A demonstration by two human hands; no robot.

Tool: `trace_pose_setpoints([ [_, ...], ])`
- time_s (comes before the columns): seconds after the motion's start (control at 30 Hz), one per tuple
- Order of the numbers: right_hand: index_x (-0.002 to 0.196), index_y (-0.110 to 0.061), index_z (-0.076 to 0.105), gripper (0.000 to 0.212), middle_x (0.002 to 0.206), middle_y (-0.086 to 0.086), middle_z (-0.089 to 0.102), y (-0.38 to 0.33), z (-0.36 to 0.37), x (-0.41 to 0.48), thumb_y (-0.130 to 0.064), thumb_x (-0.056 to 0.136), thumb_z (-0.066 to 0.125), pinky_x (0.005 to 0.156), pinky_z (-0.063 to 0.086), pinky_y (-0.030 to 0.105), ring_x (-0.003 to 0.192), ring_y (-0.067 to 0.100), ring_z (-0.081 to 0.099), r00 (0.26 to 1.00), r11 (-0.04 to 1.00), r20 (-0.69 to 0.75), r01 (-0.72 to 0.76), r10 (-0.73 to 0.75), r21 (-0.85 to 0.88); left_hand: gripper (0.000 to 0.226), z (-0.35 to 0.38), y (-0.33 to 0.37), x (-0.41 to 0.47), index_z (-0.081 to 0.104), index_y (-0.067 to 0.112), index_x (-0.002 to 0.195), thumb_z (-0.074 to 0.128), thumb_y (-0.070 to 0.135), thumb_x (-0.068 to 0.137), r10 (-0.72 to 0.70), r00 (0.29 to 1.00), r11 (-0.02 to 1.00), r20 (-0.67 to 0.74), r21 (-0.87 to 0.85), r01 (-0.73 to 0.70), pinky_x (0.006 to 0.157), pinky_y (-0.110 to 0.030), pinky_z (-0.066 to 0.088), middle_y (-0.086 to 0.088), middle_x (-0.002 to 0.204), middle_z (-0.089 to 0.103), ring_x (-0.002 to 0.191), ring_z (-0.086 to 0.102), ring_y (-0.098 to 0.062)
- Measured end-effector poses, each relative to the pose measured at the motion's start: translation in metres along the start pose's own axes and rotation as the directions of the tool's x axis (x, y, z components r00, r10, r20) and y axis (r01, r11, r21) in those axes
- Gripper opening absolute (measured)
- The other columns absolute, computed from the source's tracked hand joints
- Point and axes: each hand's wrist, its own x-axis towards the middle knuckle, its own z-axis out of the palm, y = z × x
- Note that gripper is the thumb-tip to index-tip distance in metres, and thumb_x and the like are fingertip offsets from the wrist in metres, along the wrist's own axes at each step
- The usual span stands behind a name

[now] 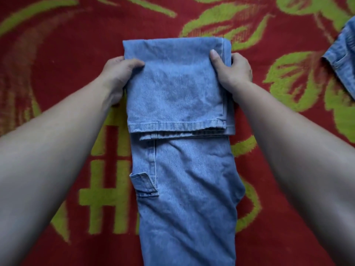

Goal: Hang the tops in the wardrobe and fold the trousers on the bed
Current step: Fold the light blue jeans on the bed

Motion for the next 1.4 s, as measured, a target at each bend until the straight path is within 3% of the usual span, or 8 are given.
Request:
trace_pose_setpoints([
  [0.17,0.088,-0.019,0.068,0.007,0.076,-0.006,0.071,-0.005,-0.027,-0.007,-0.018,0.082,0.072,0.056,0.049,0.02,0.065,0.006,0.068,0.97,0.913,0.242,-0.125,0.03,0.388,0.019,0.003,0.005,-0.009,0.065,0.012,0.101,0.069,0.002,0.085,0.018,1.0,0.999,-0.015,-0.038,-0.019,0.069,-0.032,0.06,-0.005,0.089,0.073,0.072,0.071,-0.015],
  [0.47,0.125,-0.009,0.052,0.053,0.106,0.012,0.071,-0.012,-0.075,-0.094,0.0,0.074,0.064,0.081,0.06,0.035,0.091,0.02,0.071,0.987,0.814,0.089,0.057,-0.132,0.578,0.03,-0.028,0.024,-0.111,0.06,0.019,0.092,0.063,-0.007,0.076,0.228,0.973,0.97,0.022,-0.089,-0.226,0.062,-0.025,0.046,0.007,0.078,0.071,0.07,0.065,-0.01],
  [0.6,0.119,-0.02,0.061,0.051,0.101,-0.005,0.069,0.006,-0.101,-0.172,-0.006,0.07,0.064,0.083,0.055,0.029,0.087,0.006,0.065,0.905,0.87,-0.047,0.42,-0.423,0.259,0.039,-0.043,0.01,-0.192,0.059,0.026,0.09,0.063,-0.004,0.065,0.509,0.861,0.837,0.006,0.229,-0.496,0.07,-0.019,0.047,0.011,0.083,0.063,0.075,0.056,0.003],
  [0.73,0.099,-0.016,0.074,0.026,0.096,0.007,0.067,0.08,-0.099,-0.251,-0.015,0.074,0.067,0.084,0.047,0.023,0.092,0.022,0.064,0.84,0.851,-0.139,0.522,-0.524,-0.05,0.037,-0.054,-0.067,-0.267,0.066,0.021,0.092,0.063,-0.007,0.068,0.567,0.822,0.73,0.064,0.423,-0.536,0.085,-0.022,0.051,0.008,0.093,0.07,0.092,0.064,0.004],
  [0.93,0.128,-0.021,0.066,0.059,0.125,0.018,0.055,0.175,-0.073,-0.301,0.001,0.073,0.06,0.091,0.049,0.048,0.109,0.039,0.054,0.849,0.764,0.35,0.516,-0.396,-0.387,0.038,-0.06,-0.192,-0.315,0.069,0.008,0.114,0.06,-0.003,0.079,0.294,0.857,0.319,0.424,0.801,-0.506,0.099,-0.049,0.045,-0.01,0.15,0.046,0.14,0.041,-0.032],
  [1.0,0.136,-0.023,0.06,0.068,0.131,0.019,0.053,0.185,-0.07,-0.309,0.002,0.073,0.055,0.092,0.048,0.049,0.114,0.041,0.052,0.839,0.754,0.418,0.516,-0.348,-0.407,0.032,-0.058,-0.204,-0.317,0.072,0.009,0.109,0.06,0.002,0.08,0.25,0.865,0.291,0.435,0.819,-0.495,0.097,-0.048,0.046,-0.011,0.151,0.043,0.136,0.045,-0.035],
  [1.17,0.108,-0.016,0.071,0.035,0.13,0.017,0.056,0.161,-0.072,-0.311,-0.009,0.079,0.052,0.091,0.046,0.046,0.12,0.037,0.052,0.875,0.777,0.137,0.476,-0.464,-0.412,0.026,-0.044,-0.166,-0.312,0.069,0.011,0.1,0.052,0.014,0.081,0.533,0.801,0.295,0.273,0.827,-0.479,0.085,-0.043,0.045,-0.009,0.111,0.068,0.105,0.059,-0.033],
  [1.4,0.149,-0.011,0.041,0.057,0.158,0.026,0.024,0.085,-0.044,-0.276,-0.021,0.094,0.046,0.117,0.026,0.051,0.147,0.04,0.026,0.746,0.648,0.027,0.595,-0.665,-0.476,0.044,-0.008,-0.105,-0.254,0.051,0.02,0.14,0.039,0.024,0.098,0.686,0.657,0.088,0.312,0.861,-0.501,0.114,-0.052,0.025,-0.012,0.157,0.033,0.147,0.028,-0.029],
])
